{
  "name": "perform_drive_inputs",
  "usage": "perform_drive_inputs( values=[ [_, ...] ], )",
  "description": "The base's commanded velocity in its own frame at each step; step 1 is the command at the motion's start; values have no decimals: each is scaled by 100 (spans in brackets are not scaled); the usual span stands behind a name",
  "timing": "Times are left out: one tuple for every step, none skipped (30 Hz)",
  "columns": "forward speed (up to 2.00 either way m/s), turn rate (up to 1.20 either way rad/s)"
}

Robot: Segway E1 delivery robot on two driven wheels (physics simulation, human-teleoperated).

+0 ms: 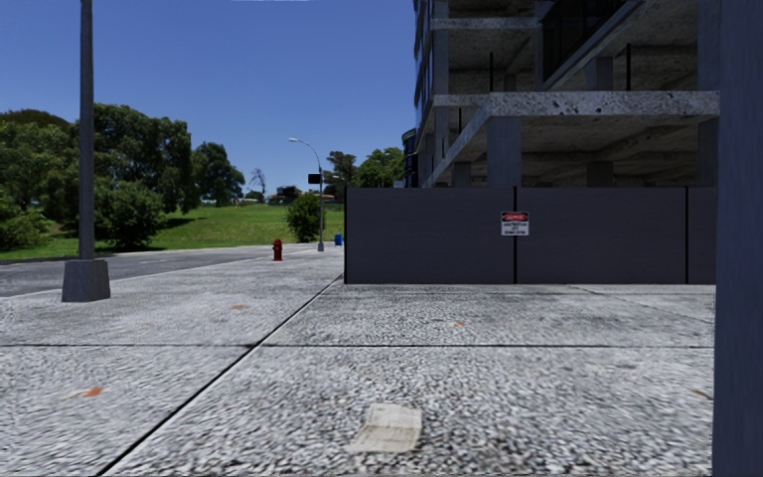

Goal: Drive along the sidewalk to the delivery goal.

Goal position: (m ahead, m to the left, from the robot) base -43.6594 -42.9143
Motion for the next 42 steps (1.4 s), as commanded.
perform_drive_inputs(
  values=[
    [0, 45],
    [0, 45],
    [0, 42],
    [0, 40],
    [0, 38],
    [0, 38],
    [0, 37],
    [0, 37],
    [0, 37],
    [0, 37],
    [0, 39],
    [0, 44],
    [0, 45],
    [0, 45],
    [0, 49],
    [0, 51],
    [0, 48],
    [0, 48],
    [0, 0],
    [0, 0],
    [0, 0],
    [0, 0],
    [0, 0],
    [0, 0],
    [0, 0],
    [0, 0],
    [0, 0],
    [0, 0],
    [0, 0],
    [0, 0],
    [0, 0],
    [0, 0],
    [0, 0],
    [0, 0],
    [0, 0],
    [0, 0],
    [0, 0],
    [77, 0],
    [77, 0],
    [150, 0],
    [176, 0],
    [184, 0]
  ],
)
